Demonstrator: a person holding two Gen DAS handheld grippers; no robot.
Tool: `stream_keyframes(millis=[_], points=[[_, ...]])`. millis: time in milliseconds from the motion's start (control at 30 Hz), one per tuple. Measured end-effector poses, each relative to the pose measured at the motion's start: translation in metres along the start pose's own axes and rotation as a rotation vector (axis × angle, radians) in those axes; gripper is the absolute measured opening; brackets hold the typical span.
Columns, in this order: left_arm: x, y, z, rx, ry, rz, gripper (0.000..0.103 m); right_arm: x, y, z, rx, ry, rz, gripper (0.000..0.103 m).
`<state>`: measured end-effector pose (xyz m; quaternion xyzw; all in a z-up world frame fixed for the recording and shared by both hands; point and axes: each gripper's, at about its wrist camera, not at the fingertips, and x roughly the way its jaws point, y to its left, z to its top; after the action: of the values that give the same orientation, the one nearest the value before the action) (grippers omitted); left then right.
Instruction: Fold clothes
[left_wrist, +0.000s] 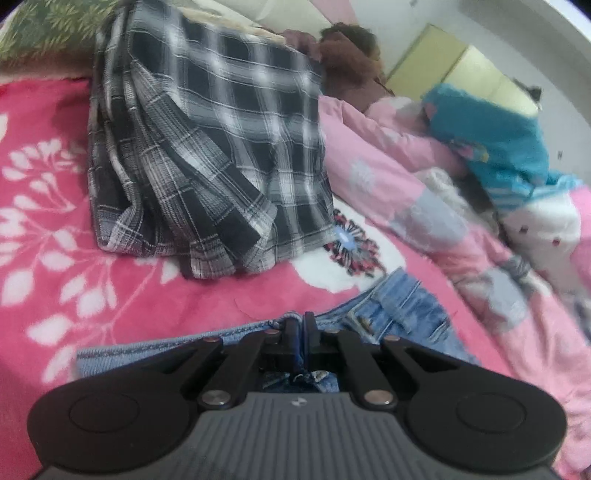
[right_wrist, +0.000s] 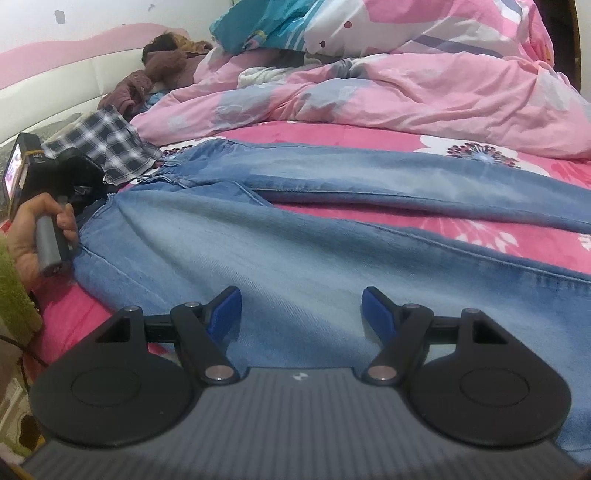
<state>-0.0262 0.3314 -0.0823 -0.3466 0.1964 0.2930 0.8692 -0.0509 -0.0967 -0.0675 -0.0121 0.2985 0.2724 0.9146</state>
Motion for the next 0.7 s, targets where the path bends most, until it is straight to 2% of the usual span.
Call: stream_keyframes(millis=[67,233,267,300,333,367,433,467,567,700], points=[[0.001,-0.001,0.001,0.034,0.027,-0.013,0.004,-0.001,-0.001,-0.001,0.009,-0.001,0.005,0.072],[-0.016,0.016,0.016,0.009,0.105,-0.155,0.008,-0.002,-0.003,-0.001,0.024,-0.007,0.024,0.072],[-0.021,0.018,0.018,0.009,0.112,-0.167,0.011,-0.002,-0.002,-0.001,0.022,-0.009,0.028,0.072],[-0.027,0.020,0.019,0.011,0.113,-0.174,0.026,-0.002,-0.002,0.000,0.019,-0.011,0.032,0.072],[-0.037,0.021,0.020,0.024,0.090,-0.160,0.036,-0.003,-0.001,0.000,0.016,-0.014,0.035,0.072],[-0.048,0.021,0.022,0.043,0.057,-0.151,0.050,-0.004,0.000,0.001,0.012,-0.018,0.039,0.072],[-0.070,0.026,0.027,0.088,0.006,-0.162,0.051,-0.006,0.003,0.002,0.002,-0.027,0.045,0.072],[-0.077,0.029,0.029,0.099,0.005,-0.162,0.052,-0.008,0.004,0.002,-0.003,-0.031,0.048,0.072],[-0.091,0.040,0.033,0.110,0.060,-0.132,0.052,-0.013,0.010,0.000,-0.019,-0.038,0.071,0.072],[-0.095,0.060,0.021,0.084,0.148,-0.086,0.052,-0.018,0.025,-0.003,-0.085,-0.041,0.128,0.072]])
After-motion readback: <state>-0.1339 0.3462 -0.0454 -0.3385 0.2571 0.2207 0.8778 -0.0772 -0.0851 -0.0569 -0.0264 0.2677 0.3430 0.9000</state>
